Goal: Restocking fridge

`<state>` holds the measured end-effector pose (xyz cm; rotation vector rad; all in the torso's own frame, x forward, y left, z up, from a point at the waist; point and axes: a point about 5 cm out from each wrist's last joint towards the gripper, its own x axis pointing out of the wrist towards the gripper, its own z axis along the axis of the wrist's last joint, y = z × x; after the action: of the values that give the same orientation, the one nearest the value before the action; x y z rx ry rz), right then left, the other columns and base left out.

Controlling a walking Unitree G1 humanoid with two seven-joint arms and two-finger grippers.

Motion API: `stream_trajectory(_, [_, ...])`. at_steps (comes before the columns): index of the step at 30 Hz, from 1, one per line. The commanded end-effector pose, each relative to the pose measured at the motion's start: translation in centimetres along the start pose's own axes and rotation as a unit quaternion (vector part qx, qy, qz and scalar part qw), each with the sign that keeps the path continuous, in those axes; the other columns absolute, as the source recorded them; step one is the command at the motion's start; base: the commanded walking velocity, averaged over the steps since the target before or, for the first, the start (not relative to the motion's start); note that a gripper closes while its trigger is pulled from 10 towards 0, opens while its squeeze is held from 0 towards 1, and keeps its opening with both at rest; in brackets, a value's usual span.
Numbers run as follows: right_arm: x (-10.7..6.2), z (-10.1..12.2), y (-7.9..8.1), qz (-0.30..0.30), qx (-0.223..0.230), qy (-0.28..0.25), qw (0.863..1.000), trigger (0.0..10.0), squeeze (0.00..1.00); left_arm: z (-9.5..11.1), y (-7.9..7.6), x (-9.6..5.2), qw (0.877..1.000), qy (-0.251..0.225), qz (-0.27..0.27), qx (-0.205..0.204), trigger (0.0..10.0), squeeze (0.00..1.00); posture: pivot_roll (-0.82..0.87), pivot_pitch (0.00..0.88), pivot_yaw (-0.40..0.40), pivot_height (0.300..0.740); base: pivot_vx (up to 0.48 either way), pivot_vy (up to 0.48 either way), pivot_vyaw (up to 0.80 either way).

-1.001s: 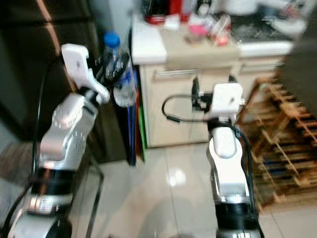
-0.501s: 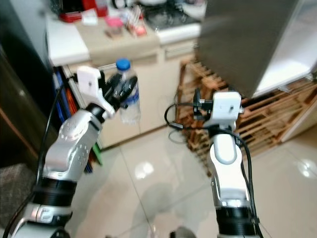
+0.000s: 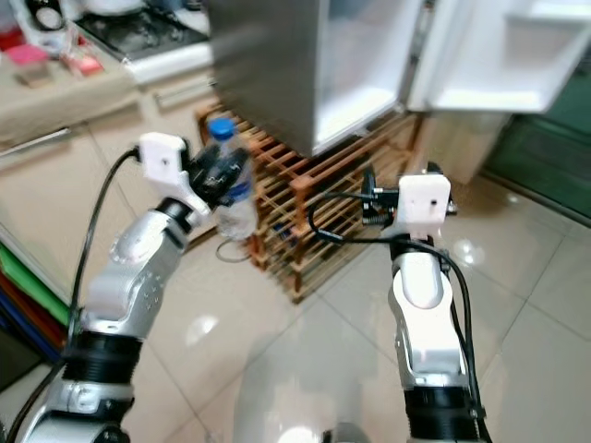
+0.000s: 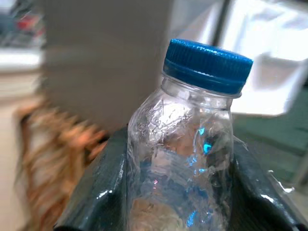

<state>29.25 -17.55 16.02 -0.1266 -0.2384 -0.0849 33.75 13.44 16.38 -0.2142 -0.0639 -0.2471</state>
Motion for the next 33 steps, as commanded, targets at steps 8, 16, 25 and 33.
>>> stream_trajectory(8, [-2.8, -3.1, -2.5, -0.037, -0.004, 0.059, 0.998, 10.0, 0.0, -4.5, 3.9, -4.5, 0.995, 0.068, 0.072, -0.024, 10.0, 0.0, -0.11, 0.0, 0.087, 0.74, 0.0, 0.0, -0.25])
stream_trajectory(16, [-3.0, -3.6, -2.2, -0.028, -0.008, 0.065, 0.997, 10.0, 0.0, -5.0, 4.2, -5.0, 0.995, 0.072, 0.072, -0.021, 10.0, 0.0, -0.1, 0.0, 0.08, 0.74, 0.157, -0.254, 0.0])
stream_trajectory(25, [-3.3, -4.1, -2.1, -0.026, -0.012, 0.076, 0.997, 10.0, 0.0, -5.4, 3.4, -5.4, 0.997, 0.076, 0.025, 0.011, 10.0, 0.0, -0.11, 0.0, 0.083, 0.74, 0.276, -0.39, -0.05])
stream_trajectory(33, [-3.5, -4.3, -2.2, -0.028, -0.013, 0.08, 0.996, 10.0, 0.0, -5.3, 1.7, -5.0, 0.997, 0.065, -0.023, 0.026, 10.0, 0.0, -0.11, 0.0, 0.085, 0.74, 0.286, -0.381, -0.72])
